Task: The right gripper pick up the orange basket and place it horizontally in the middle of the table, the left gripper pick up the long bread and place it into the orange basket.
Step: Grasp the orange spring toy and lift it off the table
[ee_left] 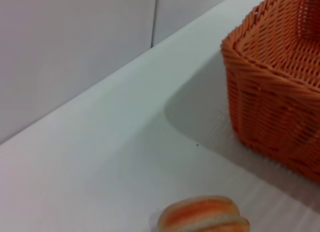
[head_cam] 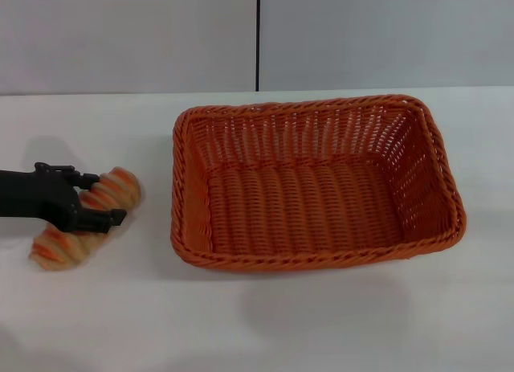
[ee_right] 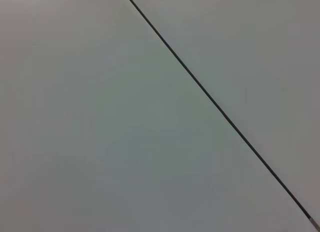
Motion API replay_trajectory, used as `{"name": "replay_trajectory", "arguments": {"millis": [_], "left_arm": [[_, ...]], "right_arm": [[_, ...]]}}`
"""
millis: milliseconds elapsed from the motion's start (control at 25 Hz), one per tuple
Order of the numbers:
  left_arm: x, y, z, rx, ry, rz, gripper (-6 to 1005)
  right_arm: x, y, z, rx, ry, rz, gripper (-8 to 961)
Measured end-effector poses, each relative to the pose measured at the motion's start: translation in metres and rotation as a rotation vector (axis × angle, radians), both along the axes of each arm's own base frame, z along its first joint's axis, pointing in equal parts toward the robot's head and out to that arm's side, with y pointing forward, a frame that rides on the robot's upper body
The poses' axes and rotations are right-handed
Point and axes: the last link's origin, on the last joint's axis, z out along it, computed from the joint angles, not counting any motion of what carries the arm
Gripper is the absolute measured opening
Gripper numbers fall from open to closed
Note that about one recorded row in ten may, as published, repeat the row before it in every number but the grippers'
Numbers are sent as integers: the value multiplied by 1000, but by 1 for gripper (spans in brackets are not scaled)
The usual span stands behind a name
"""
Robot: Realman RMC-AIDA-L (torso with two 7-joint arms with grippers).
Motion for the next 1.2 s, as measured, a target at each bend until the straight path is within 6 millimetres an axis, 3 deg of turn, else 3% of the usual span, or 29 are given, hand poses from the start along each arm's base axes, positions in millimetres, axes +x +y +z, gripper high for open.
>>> {"name": "replay_trajectory", "arguments": {"millis": [520, 840, 1200], "left_arm": [[-2, 1, -2, 12, 1, 38, 824], [3, 3, 2, 33, -32, 45, 643], [8, 6, 29, 126, -38, 43, 560]], "right_arm": [[2, 4, 2, -1, -5, -14, 695], [3, 5, 3, 0, -9, -22, 695], [4, 5, 4, 2, -12, -22, 694]]}}
